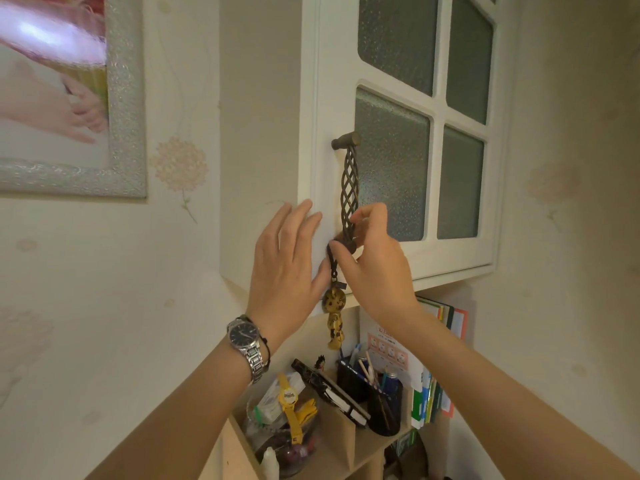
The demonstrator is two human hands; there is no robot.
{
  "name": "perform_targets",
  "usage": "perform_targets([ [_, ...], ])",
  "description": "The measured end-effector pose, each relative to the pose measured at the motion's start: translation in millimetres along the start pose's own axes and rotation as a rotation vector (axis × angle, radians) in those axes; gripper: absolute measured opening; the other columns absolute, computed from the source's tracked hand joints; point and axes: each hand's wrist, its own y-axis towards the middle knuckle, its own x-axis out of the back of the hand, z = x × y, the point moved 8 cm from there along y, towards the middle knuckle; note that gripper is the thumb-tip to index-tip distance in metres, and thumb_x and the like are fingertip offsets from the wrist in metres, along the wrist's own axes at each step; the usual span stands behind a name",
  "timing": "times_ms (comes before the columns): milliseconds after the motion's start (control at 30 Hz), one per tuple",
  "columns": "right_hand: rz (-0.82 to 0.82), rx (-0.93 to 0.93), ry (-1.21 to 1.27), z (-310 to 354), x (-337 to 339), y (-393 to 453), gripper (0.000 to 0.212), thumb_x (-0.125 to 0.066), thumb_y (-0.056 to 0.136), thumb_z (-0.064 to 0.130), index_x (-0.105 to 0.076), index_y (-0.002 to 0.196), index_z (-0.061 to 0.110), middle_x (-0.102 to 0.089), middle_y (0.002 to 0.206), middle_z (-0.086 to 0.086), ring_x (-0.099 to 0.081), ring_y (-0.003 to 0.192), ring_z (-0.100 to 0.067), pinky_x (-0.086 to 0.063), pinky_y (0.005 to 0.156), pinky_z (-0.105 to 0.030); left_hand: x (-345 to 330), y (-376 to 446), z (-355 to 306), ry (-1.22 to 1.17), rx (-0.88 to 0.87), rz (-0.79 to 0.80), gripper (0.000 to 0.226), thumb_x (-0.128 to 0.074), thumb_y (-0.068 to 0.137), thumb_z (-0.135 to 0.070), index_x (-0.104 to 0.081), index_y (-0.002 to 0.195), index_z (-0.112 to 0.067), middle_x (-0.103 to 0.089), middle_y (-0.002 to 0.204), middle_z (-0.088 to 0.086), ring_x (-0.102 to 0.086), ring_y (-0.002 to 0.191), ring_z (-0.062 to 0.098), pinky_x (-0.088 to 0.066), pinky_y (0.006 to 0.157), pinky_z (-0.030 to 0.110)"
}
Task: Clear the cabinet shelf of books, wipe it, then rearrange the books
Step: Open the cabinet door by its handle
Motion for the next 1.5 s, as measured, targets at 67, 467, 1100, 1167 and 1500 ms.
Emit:
perform_targets([
  [67,-0.007,0.035,-0.028,1,0,-1,0.033,-0.061,0.092,0.021,-0.036,0.113,0.02,-0.063,0.094,-0.001,-0.063,0.081,-0.02,-0.053,0.07,-0.047,0,0,1,0.009,0.002,0.007,0.059,-0.055,0.089,-0.032,-0.033,0.139,-0.009,-0.028,0.146,0.007,-0.027,0.137,0.028,-0.028,0.111,0.039],
  [467,-0.018,0.025,0.013,2,9,-8,0.027,-0.056,0.095,0.019,-0.035,0.111,0.023,-0.058,0.092,0.003,-0.056,0.064,-0.017,-0.051,0.067,-0.045,3,-3,1,0.025,0.028,0.116,0.07,-0.05,0.091,-0.043,-0.022,0.147,-0.011,-0.024,0.153,0.004,-0.026,0.139,0.026,-0.027,0.111,0.04],
  [1100,-0.022,0.045,0.069,-1,121,-47,0.027,-0.062,0.092,0.015,-0.041,0.107,0.023,-0.059,0.096,0.004,-0.051,0.064,-0.016,-0.047,0.061,-0.03,28,9,-93,-1.009,0.098,0.034,0.078,-0.068,0.078,-0.025,-0.025,0.143,-0.016,-0.039,0.136,-0.001,-0.044,0.125,0.002,-0.04,0.098,0.013],
  [1167,-0.026,0.047,0.084,-1,141,-54,0.028,-0.062,0.091,0.012,-0.041,0.104,0.026,-0.061,0.098,-0.006,-0.051,0.065,-0.011,-0.046,0.062,-0.023,27,12,-110,-1.073,0.093,0.061,0.081,-0.072,0.077,-0.021,-0.027,0.144,-0.011,-0.04,0.137,0.003,-0.046,0.127,0.014,-0.045,0.102,0.029],
  [1500,-0.169,-0.068,0.068,-15,231,-91,0.023,-0.063,0.089,0.021,-0.047,0.105,0.024,-0.065,0.103,0.001,-0.061,0.084,-0.027,-0.051,0.072,-0.034,35,22,-198,-1.202,-0.081,0.069,0.083,-0.071,0.076,-0.029,-0.029,0.145,-0.009,-0.042,0.13,0.003,-0.045,0.123,0.013,-0.038,0.105,0.025],
])
